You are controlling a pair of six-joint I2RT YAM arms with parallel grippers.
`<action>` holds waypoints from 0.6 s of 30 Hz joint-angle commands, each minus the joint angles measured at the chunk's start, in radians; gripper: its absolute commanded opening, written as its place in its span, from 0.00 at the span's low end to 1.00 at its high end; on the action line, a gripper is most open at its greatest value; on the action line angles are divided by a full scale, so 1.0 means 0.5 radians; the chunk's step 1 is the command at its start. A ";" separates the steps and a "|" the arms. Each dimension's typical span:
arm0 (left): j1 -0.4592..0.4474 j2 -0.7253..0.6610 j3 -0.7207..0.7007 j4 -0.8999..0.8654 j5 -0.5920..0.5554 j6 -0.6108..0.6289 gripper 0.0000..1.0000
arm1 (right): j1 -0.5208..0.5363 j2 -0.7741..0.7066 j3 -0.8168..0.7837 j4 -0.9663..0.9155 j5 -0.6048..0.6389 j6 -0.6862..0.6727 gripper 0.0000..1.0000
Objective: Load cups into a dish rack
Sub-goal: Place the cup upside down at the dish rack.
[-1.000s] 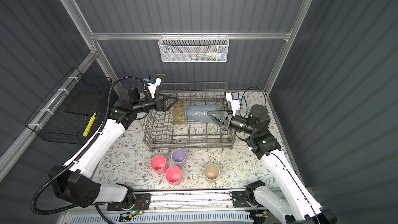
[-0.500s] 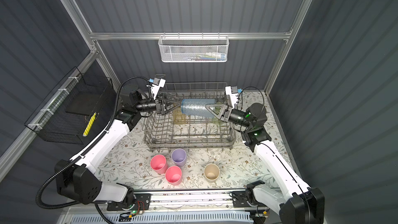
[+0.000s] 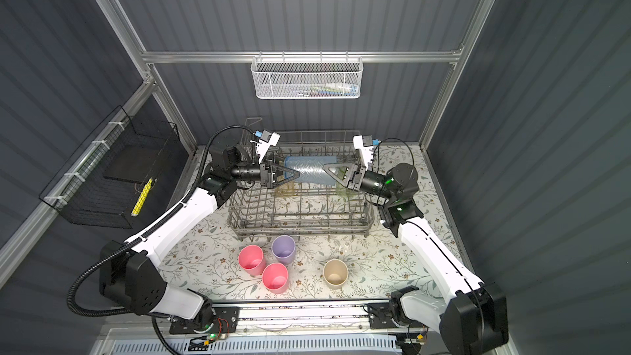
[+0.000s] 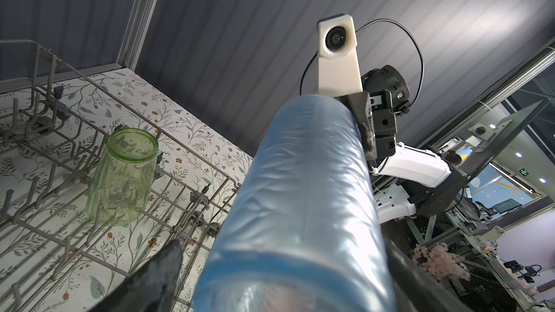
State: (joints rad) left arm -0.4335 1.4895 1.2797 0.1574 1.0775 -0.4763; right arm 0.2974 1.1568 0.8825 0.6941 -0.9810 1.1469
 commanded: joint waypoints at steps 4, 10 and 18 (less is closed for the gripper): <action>-0.026 0.037 0.034 0.089 0.025 -0.027 0.97 | 0.019 0.030 -0.034 0.200 -0.038 0.057 0.00; -0.035 0.049 0.030 0.112 0.028 -0.035 0.92 | 0.028 0.049 -0.035 0.235 -0.032 0.078 0.00; -0.045 0.061 0.021 0.126 0.042 -0.032 0.81 | 0.028 0.079 -0.027 0.247 -0.039 0.084 0.00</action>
State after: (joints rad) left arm -0.4511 1.5059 1.2797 0.2012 1.0813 -0.4934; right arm 0.3065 1.1976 0.8696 0.7490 -0.9882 1.1809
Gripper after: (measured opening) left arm 0.818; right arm 0.091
